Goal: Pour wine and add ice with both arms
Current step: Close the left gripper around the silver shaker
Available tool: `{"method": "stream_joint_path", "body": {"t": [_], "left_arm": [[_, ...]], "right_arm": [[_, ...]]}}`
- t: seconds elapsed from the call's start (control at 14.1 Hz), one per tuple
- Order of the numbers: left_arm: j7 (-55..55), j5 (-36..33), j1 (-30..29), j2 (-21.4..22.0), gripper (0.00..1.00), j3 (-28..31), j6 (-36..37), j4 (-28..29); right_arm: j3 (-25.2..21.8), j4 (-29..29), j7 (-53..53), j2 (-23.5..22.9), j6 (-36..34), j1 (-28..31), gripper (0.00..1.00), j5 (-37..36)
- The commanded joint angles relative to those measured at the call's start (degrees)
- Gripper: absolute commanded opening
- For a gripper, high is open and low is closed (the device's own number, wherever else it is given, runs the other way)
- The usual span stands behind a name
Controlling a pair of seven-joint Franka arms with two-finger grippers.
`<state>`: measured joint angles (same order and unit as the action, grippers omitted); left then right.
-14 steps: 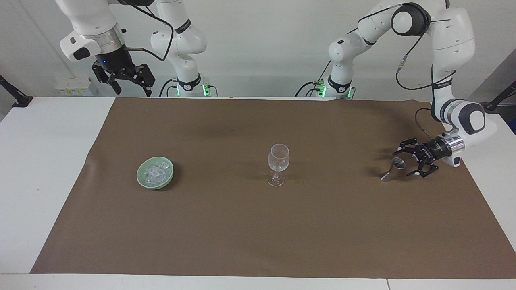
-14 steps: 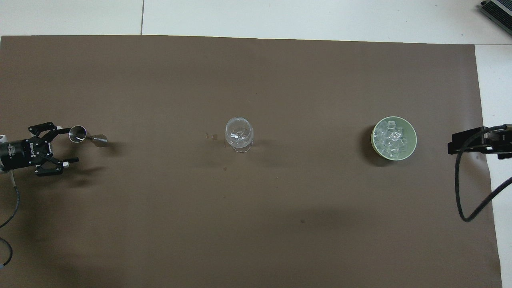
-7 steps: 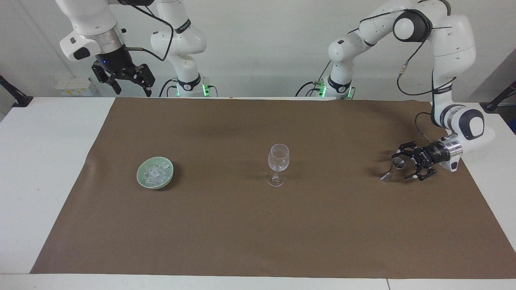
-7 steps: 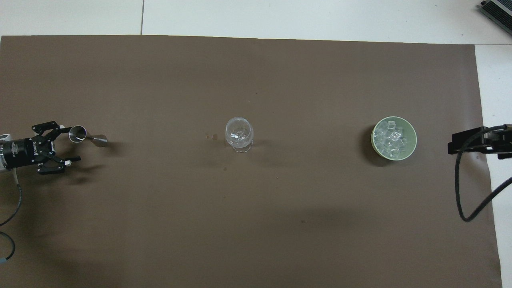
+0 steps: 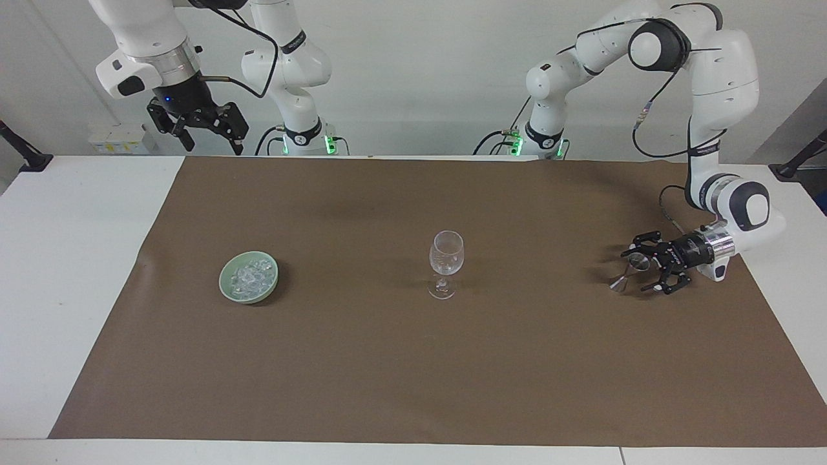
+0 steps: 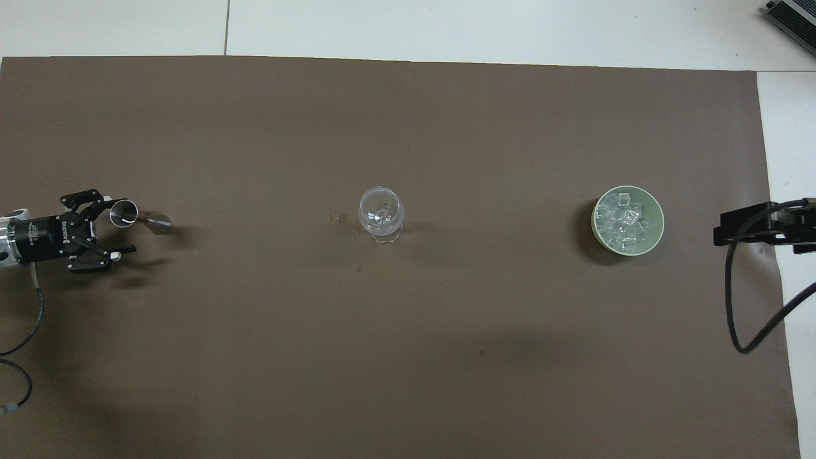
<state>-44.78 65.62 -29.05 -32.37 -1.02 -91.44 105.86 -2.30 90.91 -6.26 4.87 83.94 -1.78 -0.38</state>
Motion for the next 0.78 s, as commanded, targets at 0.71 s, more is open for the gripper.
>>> {"method": "stream_joint_path", "body": {"t": [0.71], "left_arm": [[4.62,1.62,0.74,-2.18,0.96,0.59,1.00,-0.92]], "right_arm": [[-0.07,1.29,1.07,1.28,-0.09,0.28,1.00,0.91]]}}
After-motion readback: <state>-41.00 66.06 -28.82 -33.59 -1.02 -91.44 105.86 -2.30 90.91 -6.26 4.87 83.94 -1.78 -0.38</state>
